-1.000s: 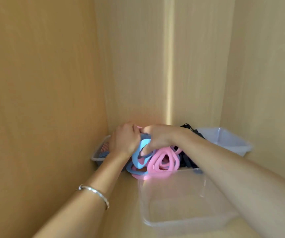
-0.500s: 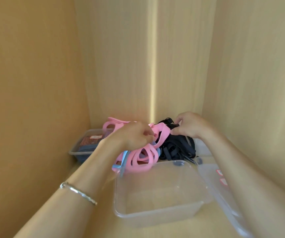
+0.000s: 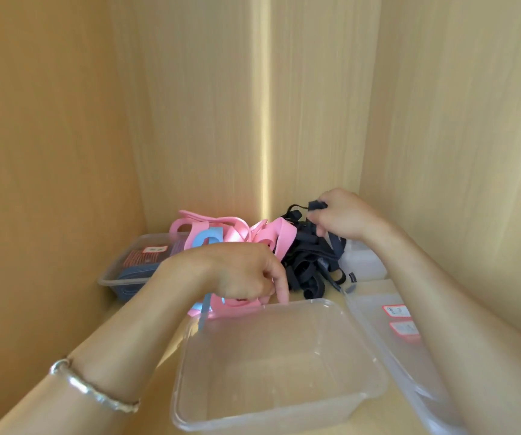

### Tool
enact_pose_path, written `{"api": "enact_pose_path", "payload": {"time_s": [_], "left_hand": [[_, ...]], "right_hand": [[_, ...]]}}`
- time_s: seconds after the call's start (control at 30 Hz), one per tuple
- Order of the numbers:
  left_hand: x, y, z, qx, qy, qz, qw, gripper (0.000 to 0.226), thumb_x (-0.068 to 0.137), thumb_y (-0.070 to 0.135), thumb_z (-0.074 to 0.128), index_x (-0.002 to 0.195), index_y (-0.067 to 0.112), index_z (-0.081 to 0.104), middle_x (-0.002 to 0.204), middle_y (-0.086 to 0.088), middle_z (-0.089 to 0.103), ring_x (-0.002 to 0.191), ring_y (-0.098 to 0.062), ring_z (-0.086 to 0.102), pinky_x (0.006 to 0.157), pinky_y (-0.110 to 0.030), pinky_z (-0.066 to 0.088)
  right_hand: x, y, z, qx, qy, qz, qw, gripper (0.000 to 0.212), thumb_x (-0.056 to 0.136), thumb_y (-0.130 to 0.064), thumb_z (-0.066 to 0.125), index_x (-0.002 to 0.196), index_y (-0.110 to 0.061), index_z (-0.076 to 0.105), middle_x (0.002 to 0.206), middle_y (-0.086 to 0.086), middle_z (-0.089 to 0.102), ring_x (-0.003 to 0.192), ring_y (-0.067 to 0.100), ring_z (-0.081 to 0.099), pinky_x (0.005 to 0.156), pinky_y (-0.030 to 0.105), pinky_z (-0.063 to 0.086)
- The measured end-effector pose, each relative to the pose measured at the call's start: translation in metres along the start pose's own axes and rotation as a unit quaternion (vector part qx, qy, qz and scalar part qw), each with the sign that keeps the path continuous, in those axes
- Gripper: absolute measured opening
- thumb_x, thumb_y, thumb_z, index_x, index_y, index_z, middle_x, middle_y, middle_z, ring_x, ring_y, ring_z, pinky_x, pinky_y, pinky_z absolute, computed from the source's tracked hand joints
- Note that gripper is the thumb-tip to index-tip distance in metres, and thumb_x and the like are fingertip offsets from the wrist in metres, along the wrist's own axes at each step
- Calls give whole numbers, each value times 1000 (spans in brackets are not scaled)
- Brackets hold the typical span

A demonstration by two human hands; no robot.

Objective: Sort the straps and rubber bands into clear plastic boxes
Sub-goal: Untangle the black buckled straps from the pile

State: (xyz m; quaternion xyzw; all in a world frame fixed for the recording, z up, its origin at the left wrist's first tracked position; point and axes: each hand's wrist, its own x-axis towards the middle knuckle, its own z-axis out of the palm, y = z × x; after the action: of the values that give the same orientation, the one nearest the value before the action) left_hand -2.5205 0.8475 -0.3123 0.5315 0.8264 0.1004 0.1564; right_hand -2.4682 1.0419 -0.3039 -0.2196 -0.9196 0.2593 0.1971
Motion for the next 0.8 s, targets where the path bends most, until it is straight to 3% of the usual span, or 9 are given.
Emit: {"api": "enact_pose_path", "payload": {"time_s": [0.1, 0.17, 0.27, 0.33, 0.47, 0.53, 0.67, 0.8], "left_hand": [[4, 0, 1, 24, 102, 18, 994, 28, 97, 20, 47, 119, 27, 63, 74, 18, 53, 64, -1, 50, 56, -7, 36], [7, -2, 1, -2, 205, 36, 978, 34, 97, 25, 49, 131, 27, 55, 94, 11, 60, 80, -6, 55, 68, -15, 39], [15, -10, 0, -141, 310, 51, 939, 59, 92, 36, 59, 145, 34, 34, 121, 8, 55, 101, -8, 57, 79, -20, 44], [20, -12, 1, -240, 321, 79, 913, 65, 88, 34, 66, 142, 37, 31, 118, 12, 55, 101, -7, 59, 83, -22, 46], [28, -10, 7, -329, 331, 82, 881, 44, 85, 27, 70, 119, 29, 43, 98, 12, 58, 85, -4, 60, 78, -30, 54], [31, -11, 9, -348, 324, 51, 878, 40, 86, 32, 69, 118, 25, 46, 100, 6, 61, 88, -12, 62, 79, -39, 57], [30, -12, 8, -346, 318, 31, 882, 24, 91, 36, 61, 111, 23, 58, 99, 4, 63, 91, -14, 62, 82, -42, 57], [25, -9, 9, -340, 313, 7, 887, 40, 93, 46, 54, 126, 24, 56, 121, 5, 61, 110, -14, 57, 97, -45, 49]], "right_hand": [[-6, -14, -7, 88, 84, -52, 991, 17, 97, -21, 47, 83, -15, 54, 76, -1, 68, 64, 13, 55, 58, 27, 41], [-13, -26, -11, 164, 131, -75, 975, 18, 100, -28, 45, 92, -15, 54, 84, -1, 67, 69, 12, 58, 55, 27, 48], [-30, -48, -17, 267, 91, -123, 951, 16, 101, -28, 46, 99, -15, 55, 89, 2, 63, 73, 13, 62, 58, 32, 60], [-39, -60, -14, 287, 25, -155, 945, 14, 102, -25, 47, 96, -17, 56, 86, 2, 64, 70, 11, 63, 65, 32, 60], [-48, -72, -7, 322, -24, -207, 924, 15, 101, -21, 48, 90, -14, 57, 73, -1, 62, 62, 11, 62, 61, 27, 52], [-51, -75, -13, 403, -35, -223, 887, 16, 101, -18, 48, 88, -11, 55, 70, 2, 60, 62, 14, 61, 60, 27, 50], [-56, -80, -21, 515, -63, -265, 813, 17, 99, -17, 46, 87, -8, 53, 69, 4, 62, 70, 19, 65, 64, 27, 52], [-63, -86, -23, 592, -95, -304, 740, 18, 97, -17, 44, 88, -8, 57, 73, 5, 67, 77, 23, 68, 68, 29, 55]]}}
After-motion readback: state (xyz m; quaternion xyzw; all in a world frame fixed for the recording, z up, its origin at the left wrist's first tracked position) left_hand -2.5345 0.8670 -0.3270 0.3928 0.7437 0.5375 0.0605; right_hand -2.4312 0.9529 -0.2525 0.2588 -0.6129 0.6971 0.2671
